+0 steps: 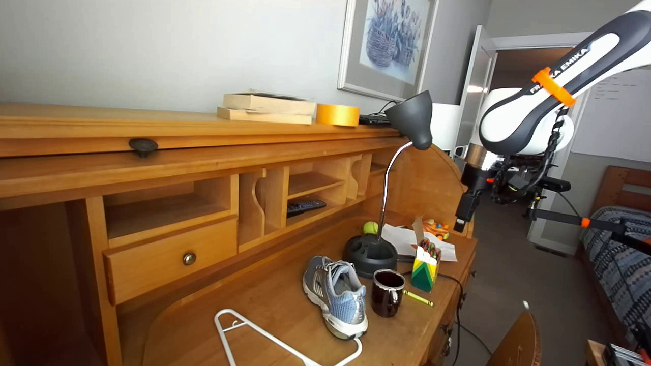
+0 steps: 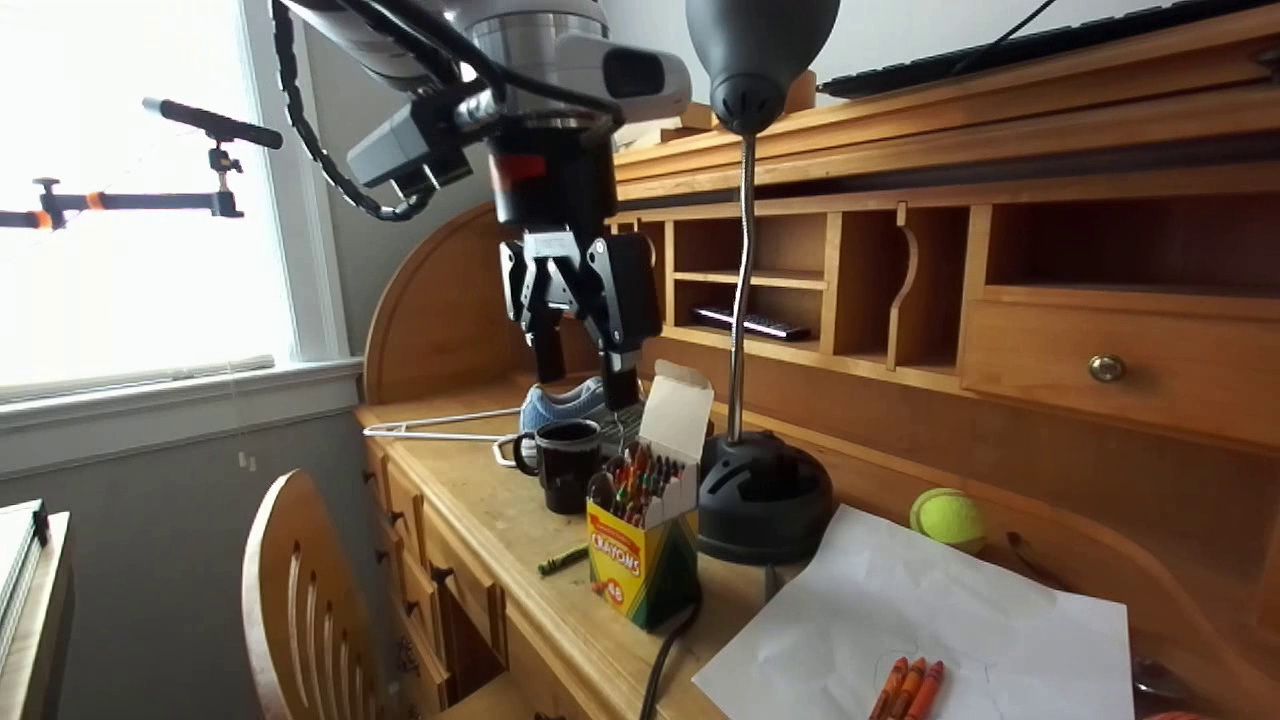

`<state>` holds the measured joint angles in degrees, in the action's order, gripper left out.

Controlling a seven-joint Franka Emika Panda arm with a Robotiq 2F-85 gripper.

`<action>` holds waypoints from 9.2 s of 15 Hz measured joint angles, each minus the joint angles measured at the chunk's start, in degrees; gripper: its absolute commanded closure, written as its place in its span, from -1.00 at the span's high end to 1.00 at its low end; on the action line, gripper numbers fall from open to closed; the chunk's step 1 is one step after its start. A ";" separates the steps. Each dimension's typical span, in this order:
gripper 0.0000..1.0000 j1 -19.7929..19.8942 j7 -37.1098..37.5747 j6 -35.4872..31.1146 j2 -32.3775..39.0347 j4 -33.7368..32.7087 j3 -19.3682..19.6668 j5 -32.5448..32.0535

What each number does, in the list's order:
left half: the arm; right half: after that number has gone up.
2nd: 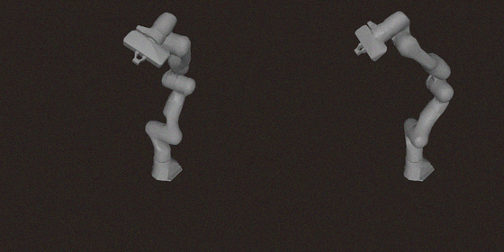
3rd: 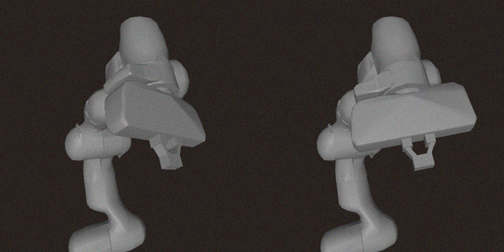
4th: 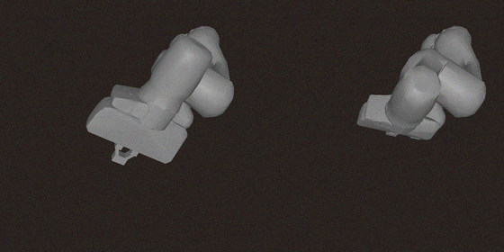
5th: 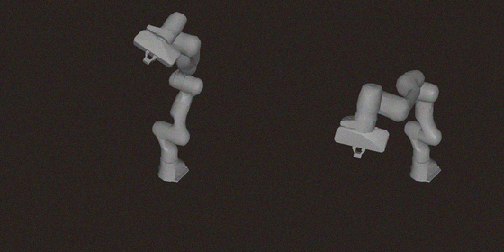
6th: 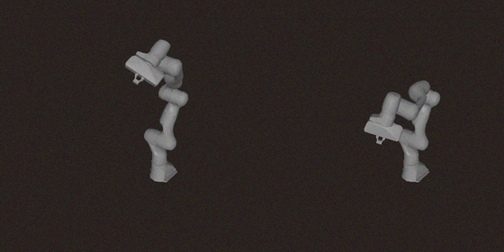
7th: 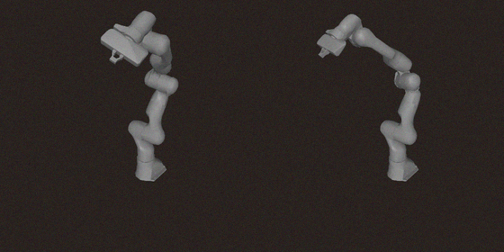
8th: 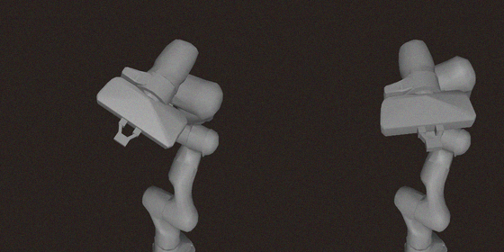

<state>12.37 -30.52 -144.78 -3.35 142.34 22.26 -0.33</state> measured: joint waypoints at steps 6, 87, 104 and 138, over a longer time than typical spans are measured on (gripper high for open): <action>0.88 0.89 -2.49 -2.04 5.79 -1.91 -2.92 4.65; 0.06 5.56 20.27 -1.42 13.08 -4.50 -8.52 0.44; 0.96 4.53 28.48 -2.22 13.36 -5.83 -8.12 -0.26; 0.07 2.53 35.59 -2.37 16.55 -7.06 -7.61 -0.72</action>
<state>14.90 5.06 -147.15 13.20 135.28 14.65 -1.06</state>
